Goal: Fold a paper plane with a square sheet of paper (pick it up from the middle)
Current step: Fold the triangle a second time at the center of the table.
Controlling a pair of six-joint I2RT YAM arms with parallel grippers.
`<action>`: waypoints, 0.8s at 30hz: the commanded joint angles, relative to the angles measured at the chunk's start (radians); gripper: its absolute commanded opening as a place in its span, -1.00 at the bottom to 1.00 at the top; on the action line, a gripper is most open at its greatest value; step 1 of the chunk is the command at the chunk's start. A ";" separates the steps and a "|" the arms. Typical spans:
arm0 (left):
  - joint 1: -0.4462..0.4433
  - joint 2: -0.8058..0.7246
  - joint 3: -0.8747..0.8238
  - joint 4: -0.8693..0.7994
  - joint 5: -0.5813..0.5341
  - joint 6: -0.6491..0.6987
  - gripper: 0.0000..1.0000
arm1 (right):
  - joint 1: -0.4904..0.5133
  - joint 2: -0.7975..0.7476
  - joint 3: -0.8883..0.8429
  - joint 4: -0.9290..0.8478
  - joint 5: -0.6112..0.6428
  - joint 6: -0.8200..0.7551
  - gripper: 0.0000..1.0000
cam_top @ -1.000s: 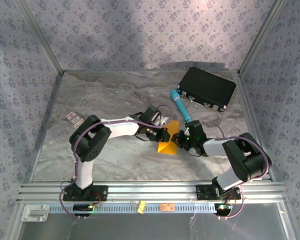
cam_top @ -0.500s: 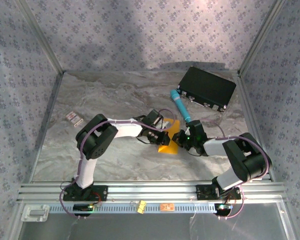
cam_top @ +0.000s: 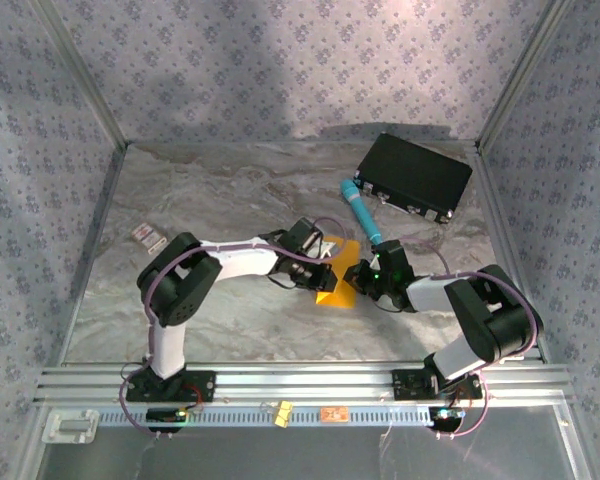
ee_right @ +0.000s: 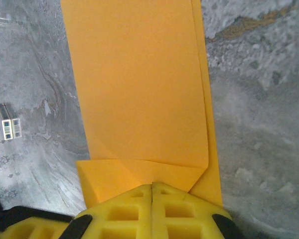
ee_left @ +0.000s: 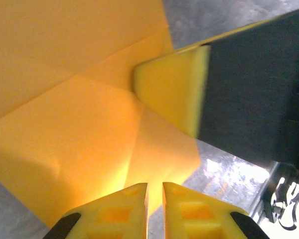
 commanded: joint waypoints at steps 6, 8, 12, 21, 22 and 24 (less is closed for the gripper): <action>-0.006 -0.023 -0.037 -0.018 0.032 0.028 -0.77 | -0.003 0.038 -0.031 -0.084 0.047 -0.002 -0.97; -0.004 -0.010 -0.039 -0.019 0.006 0.027 -0.79 | -0.003 0.039 -0.031 -0.083 0.047 -0.002 -0.97; 0.005 0.020 -0.047 -0.013 -0.021 0.017 -0.84 | -0.003 0.040 -0.031 -0.082 0.044 -0.002 -0.97; 0.010 0.010 -0.136 0.012 -0.025 -0.008 -0.87 | -0.001 0.043 -0.035 -0.080 0.046 -0.001 -0.97; 0.009 0.004 -0.145 0.016 -0.023 -0.010 -0.87 | -0.001 0.043 -0.034 -0.080 0.046 -0.003 -0.97; 0.011 -0.010 -0.152 0.013 -0.021 -0.009 -0.87 | -0.001 0.044 -0.033 -0.082 0.047 -0.002 -0.97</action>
